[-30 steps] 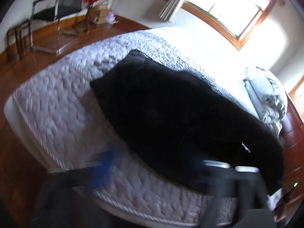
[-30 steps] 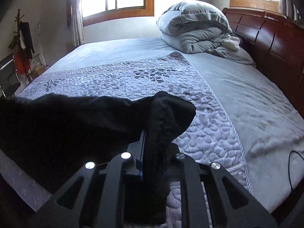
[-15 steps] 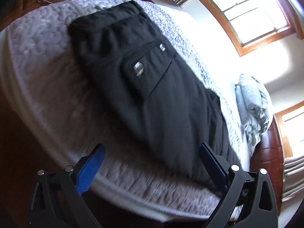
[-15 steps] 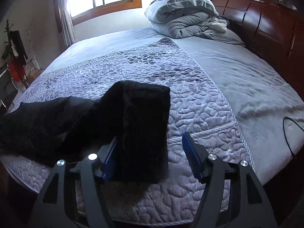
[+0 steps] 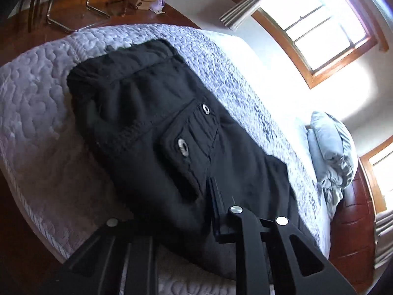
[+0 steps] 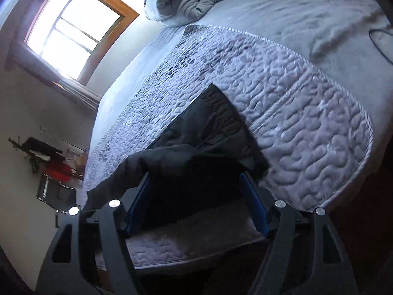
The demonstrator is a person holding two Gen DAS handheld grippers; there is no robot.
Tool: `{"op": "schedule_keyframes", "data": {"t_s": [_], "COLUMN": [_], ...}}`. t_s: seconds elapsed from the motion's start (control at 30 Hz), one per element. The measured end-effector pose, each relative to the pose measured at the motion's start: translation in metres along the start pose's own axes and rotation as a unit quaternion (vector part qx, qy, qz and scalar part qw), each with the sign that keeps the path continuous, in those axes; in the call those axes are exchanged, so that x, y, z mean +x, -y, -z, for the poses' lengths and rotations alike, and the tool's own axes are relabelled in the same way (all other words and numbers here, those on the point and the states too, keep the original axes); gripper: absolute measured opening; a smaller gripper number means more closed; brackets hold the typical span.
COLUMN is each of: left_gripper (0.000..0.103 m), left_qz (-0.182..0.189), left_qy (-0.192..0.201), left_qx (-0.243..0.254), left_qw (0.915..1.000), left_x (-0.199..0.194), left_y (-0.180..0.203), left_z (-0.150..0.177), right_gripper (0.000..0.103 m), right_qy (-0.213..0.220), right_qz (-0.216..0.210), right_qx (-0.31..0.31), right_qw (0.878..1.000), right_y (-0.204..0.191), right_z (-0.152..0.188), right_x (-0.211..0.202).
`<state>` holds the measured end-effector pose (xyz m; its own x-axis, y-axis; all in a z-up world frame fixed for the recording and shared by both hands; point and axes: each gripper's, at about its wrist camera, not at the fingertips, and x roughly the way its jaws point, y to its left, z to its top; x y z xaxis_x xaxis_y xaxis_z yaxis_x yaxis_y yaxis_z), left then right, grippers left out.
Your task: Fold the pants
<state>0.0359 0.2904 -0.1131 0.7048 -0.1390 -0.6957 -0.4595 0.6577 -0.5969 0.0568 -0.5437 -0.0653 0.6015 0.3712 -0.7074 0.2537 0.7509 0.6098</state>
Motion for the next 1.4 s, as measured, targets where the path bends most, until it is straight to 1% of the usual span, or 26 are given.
{"op": "schedule_keyframes", "data": {"t_s": [0.07, 0.17, 0.2, 0.23, 0.3, 0.37, 0.43, 0.57, 0.67, 0.7, 0.73, 0.77, 0.83, 0.87, 0.9, 0.97, 1.0, 1.07, 1.1, 1.13, 1.17, 1.27, 1.3, 1.33, 1.37, 1.4], "left_gripper": [0.019, 0.019, 0.019, 0.019, 0.019, 0.02, 0.024, 0.032, 0.05, 0.054, 0.054, 0.054, 0.05, 0.047, 0.041, 0.033, 0.03, 0.027, 0.027, 0.027, 0.027, 0.027, 0.027, 0.027, 0.028, 0.027], "left_qz": [0.002, 0.009, 0.013, 0.015, 0.016, 0.013, 0.009, -0.002, -0.013, -0.013, -0.013, -0.012, -0.007, -0.008, -0.006, 0.007, 0.015, 0.023, 0.021, 0.019, 0.012, -0.003, -0.007, -0.014, -0.023, -0.03], "left_qy": [-0.001, -0.001, -0.002, -0.003, -0.004, -0.005, -0.006, -0.016, -0.024, -0.028, -0.029, -0.031, -0.035, -0.036, -0.037, -0.036, -0.033, -0.028, -0.022, -0.019, -0.015, -0.018, -0.02, -0.022, -0.023, -0.022], "left_qx": [0.005, 0.003, 0.002, 0.002, 0.008, 0.017, 0.025, 0.044, 0.054, 0.058, 0.06, 0.059, 0.052, 0.046, 0.038, 0.016, 0.002, -0.01, -0.008, -0.002, 0.009, 0.028, 0.032, 0.037, 0.044, 0.05], "left_qw": [1.0, 0.9999, 0.9999, 0.9999, 0.9998, 0.9998, 0.9996, 0.9989, 0.9982, 0.9978, 0.9977, 0.9977, 0.998, 0.9983, 0.9986, 0.9992, 0.9993, 0.9993, 0.9995, 0.9997, 0.9998, 0.9994, 0.9993, 0.999, 0.9985, 0.9981], "left_x": [0.001, 0.003, 0.0, 0.001, -0.001, -0.001, 0.002, 0.002, 0.004, 0.006, 0.008, 0.01, 0.015, 0.017, 0.019, 0.021, 0.021, 0.019, 0.016, 0.015, 0.013, 0.011, 0.011, 0.011, 0.011, 0.011], "left_y": [-0.001, -0.004, -0.011, -0.012, -0.017, -0.016, -0.014, -0.009, -0.006, -0.004, -0.002, -0.001, 0.0, 0.0, 0.0, -0.004, -0.007, -0.012, -0.013, -0.013, -0.013, -0.013, -0.012, -0.01, -0.007, -0.004], "left_z": [0.007, 0.012, 0.011, 0.011, 0.013, 0.011, 0.006, 0.005, 0.006, 0.006, 0.006, 0.005, 0.003, 0.002, 0.001, -0.002, -0.003, -0.004, -0.004, -0.003, -0.003, -0.004, -0.005, -0.006, -0.007, -0.008], "right_gripper": [0.07, 0.072, 0.072, 0.072, 0.072, 0.073, 0.074, 0.077, 0.074, 0.067, 0.045, 0.028, 0.007, 0.005, 0.004, 0.004, 0.004, 0.003, 0.003, 0.003, 0.003, 0.008, 0.008, 0.008, 0.019, 0.022], "right_qy": [0.013, 0.059, 0.063, 0.061, 0.041, 0.004, -0.027, -0.052, -0.049, -0.047, -0.047, -0.051, -0.061, -0.059, -0.05, -0.023, -0.008, 0.02, 0.026, 0.033, 0.039, -0.012, -0.051, -0.072, -0.076, -0.077], "right_qz": [0.027, 0.1, 0.11, 0.105, 0.056, -0.008, -0.045, -0.024, 0.0, 0.012, 0.018, 0.015, 0.022, 0.029, 0.014, -0.082, -0.13, -0.221, -0.248, -0.255, -0.237, -0.097, -0.058, -0.038, -0.027, -0.031], "right_qx": [0.012, -0.015, -0.015, -0.01, 0.014, 0.051, 0.079, 0.163, 0.227, 0.249, 0.261, 0.267, 0.245, 0.219, 0.188, 0.123, 0.085, 0.028, 0.019, 0.021, 0.03, 0.052, 0.074, 0.093, 0.113, 0.126], "right_qw": [0.999, 0.993, 0.992, 0.993, 0.997, 0.999, 0.995, 0.985, 0.973, 0.967, 0.964, 0.962, 0.967, 0.973, 0.981, 0.989, 0.988, 0.975, 0.968, 0.966, 0.97, 0.994, 0.994, 0.992, 0.99, 0.988], "right_y": [-0.009, -0.028, -0.03, -0.031, -0.034, -0.04, -0.045, -0.042, -0.027, -0.021, -0.016, -0.013, -0.019, -0.03, -0.046, -0.084, -0.101, -0.119, -0.118, -0.112, -0.099, -0.048, -0.022, -0.004, 0.014, 0.024], "right_z": [0.007, 0.016, 0.02, 0.023, 0.032, 0.039, 0.042, 0.032, 0.02, 0.016, 0.012, 0.008, -0.003, -0.01, -0.017, -0.032, -0.038, -0.04, -0.038, -0.036, -0.033, -0.014, -0.004, 0.005, 0.012, 0.016], "right_x": [-0.012, -0.042, -0.05, -0.056, -0.061, -0.05, -0.031, 0.017, 0.042, 0.051, 0.058, 0.066, 0.074, 0.074, 0.071, 0.056, 0.046, 0.027, 0.022, 0.02, 0.021, 0.053, 0.072, 0.083, 0.088, 0.09]}}
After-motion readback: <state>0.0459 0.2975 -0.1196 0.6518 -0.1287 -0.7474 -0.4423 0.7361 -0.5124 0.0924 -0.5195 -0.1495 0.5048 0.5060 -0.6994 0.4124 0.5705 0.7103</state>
